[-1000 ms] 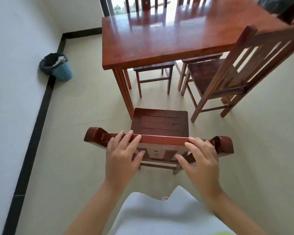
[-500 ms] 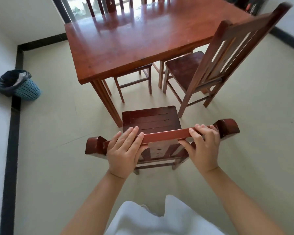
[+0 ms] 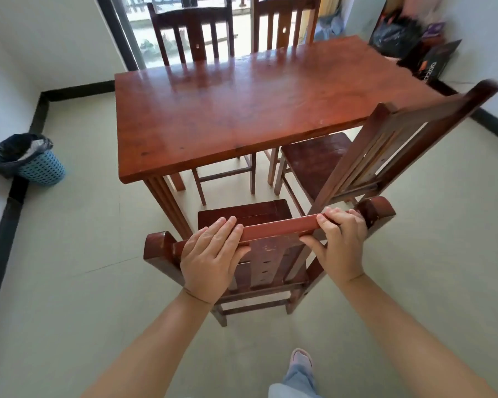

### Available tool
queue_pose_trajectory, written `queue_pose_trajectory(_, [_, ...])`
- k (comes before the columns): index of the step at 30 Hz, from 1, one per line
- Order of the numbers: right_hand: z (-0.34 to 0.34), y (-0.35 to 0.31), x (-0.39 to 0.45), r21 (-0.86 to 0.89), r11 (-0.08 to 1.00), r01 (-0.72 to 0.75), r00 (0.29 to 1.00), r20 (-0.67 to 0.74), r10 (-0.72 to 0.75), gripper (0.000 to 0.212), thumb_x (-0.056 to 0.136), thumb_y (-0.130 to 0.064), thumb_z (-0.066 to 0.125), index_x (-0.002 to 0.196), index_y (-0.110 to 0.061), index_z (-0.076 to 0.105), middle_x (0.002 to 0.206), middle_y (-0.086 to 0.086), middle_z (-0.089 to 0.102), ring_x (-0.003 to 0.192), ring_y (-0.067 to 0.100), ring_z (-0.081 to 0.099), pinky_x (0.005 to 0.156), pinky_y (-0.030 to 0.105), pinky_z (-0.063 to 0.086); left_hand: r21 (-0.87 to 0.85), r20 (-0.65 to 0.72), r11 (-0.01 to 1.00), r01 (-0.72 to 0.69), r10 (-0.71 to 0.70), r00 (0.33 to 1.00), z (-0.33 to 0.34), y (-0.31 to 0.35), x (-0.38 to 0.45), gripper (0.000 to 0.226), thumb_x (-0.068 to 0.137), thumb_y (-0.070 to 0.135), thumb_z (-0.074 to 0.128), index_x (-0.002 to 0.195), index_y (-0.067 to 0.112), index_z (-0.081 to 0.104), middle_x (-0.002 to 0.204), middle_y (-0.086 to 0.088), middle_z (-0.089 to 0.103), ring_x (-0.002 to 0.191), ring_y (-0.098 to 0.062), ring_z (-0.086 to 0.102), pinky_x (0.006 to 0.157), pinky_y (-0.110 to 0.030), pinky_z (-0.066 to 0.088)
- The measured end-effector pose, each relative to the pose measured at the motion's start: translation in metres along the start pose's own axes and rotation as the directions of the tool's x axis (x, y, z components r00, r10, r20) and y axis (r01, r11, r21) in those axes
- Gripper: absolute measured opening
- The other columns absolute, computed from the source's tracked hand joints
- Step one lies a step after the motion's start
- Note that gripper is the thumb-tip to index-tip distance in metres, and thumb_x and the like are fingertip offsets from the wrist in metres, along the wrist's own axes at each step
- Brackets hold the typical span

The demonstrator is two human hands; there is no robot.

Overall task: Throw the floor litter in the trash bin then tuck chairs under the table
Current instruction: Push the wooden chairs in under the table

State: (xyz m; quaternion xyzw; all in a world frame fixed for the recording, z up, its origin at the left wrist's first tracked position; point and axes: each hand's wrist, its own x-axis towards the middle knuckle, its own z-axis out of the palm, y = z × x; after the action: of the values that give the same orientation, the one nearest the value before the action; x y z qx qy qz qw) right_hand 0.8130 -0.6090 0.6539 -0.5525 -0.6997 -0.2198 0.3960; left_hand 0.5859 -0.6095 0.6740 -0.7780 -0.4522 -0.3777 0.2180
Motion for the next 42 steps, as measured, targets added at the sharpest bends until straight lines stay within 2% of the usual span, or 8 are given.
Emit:
queue_pose_trajectory(3, [0.011,0.03,0.013,0.046,0.997,0.054,0.998,-0.01,-0.054,0.045,0.091,-0.051,0.036,0.097,-0.007,0.046,0.103,0.009,0.041,0.094,0.029,0.044,0.09,0.043,0.03,0.052,-0.011,0.998,0.025,-0.024,1.0,0.016,0.016,0.012,0.041,0.093,0.036,0.04,0.089,0.01,0.071,0.088,-0.008,0.074,0.084,-0.025,0.069,0.081,-0.03,0.05])
queue_pose_trajectory(8, [0.019,0.089,0.017,0.144,0.984,0.101,0.994,0.03,-0.106,0.046,0.089,-0.052,0.04,0.098,-0.008,0.046,0.104,0.008,0.042,0.095,0.029,0.044,0.099,0.036,0.025,0.131,-0.019,0.989,0.073,-0.072,0.997,0.045,0.063,0.018,0.039,0.093,0.034,0.042,0.089,0.01,0.072,0.089,-0.008,0.074,0.083,-0.024,0.07,0.082,-0.029,0.043])
queue_pose_trajectory(15, [0.008,0.134,0.015,0.242,0.967,0.082,0.991,0.086,-0.105,0.044,0.09,-0.051,0.041,0.094,-0.007,0.045,0.105,0.007,0.042,0.096,0.027,0.044,0.09,0.044,0.032,0.173,0.021,0.984,0.045,-0.05,0.999,0.07,0.109,0.019,0.036,0.093,0.035,0.041,0.098,0.01,0.066,0.092,-0.007,0.074,0.086,-0.023,0.069,0.086,-0.03,0.042])
queue_pose_trajectory(17, [0.012,0.133,0.015,0.264,0.962,0.069,0.992,0.088,-0.095,0.045,0.087,-0.053,0.045,0.094,-0.008,0.046,0.105,0.006,0.042,0.096,0.027,0.044,0.09,0.044,0.033,0.198,0.032,0.98,0.02,-0.027,0.999,0.071,0.103,0.02,0.033,0.093,0.038,0.039,0.103,0.012,0.057,0.092,-0.006,0.074,0.086,-0.022,0.069,0.082,-0.029,0.048])
queue_pose_trajectory(21, [0.03,0.116,0.025,0.259,0.966,0.015,0.993,0.113,-0.046,0.058,0.065,-0.053,0.06,0.099,-0.009,0.046,0.107,0.006,0.041,0.098,0.028,0.043,0.096,0.039,0.028,0.223,0.071,0.975,0.016,-0.032,0.997,0.071,0.072,0.032,0.036,0.094,0.042,0.034,0.104,0.013,0.053,0.091,-0.006,0.074,0.085,-0.022,0.07,0.072,-0.033,0.056])
queue_pose_trajectory(28, [0.069,0.074,0.045,0.197,0.979,0.043,0.998,0.04,-0.052,0.052,0.071,-0.049,0.056,0.102,-0.009,0.046,0.109,0.009,0.04,0.098,0.028,0.042,0.092,0.041,0.028,0.253,0.151,0.966,0.056,-0.097,0.984,0.074,0.01,0.05,0.041,0.093,0.046,0.028,0.1,0.012,0.05,0.095,-0.013,0.072,0.089,-0.031,0.068,0.077,-0.044,0.053])
queue_pose_trajectory(34, [0.102,0.071,0.061,0.168,0.983,0.075,0.996,0.039,-0.083,0.052,0.088,-0.057,0.034,0.101,-0.008,0.046,0.108,0.01,0.04,0.096,0.029,0.042,0.097,0.037,0.02,0.249,0.127,0.959,0.139,-0.175,0.976,0.096,-0.016,0.052,0.039,0.092,0.046,0.032,0.101,0.013,0.051,0.1,-0.014,0.071,0.094,-0.033,0.066,0.089,-0.037,0.038])
queue_pose_trajectory(42, [0.143,0.093,0.097,0.127,0.988,0.084,0.994,0.052,-0.091,0.055,0.076,-0.057,0.05,0.101,-0.008,0.045,0.108,0.009,0.04,0.097,0.03,0.042,0.091,0.043,0.028,0.208,0.081,0.972,0.111,-0.13,0.988,0.137,-0.043,0.079,0.036,0.092,0.044,0.035,0.103,0.014,0.052,0.1,-0.009,0.072,0.097,-0.027,0.065,0.086,-0.034,0.039])
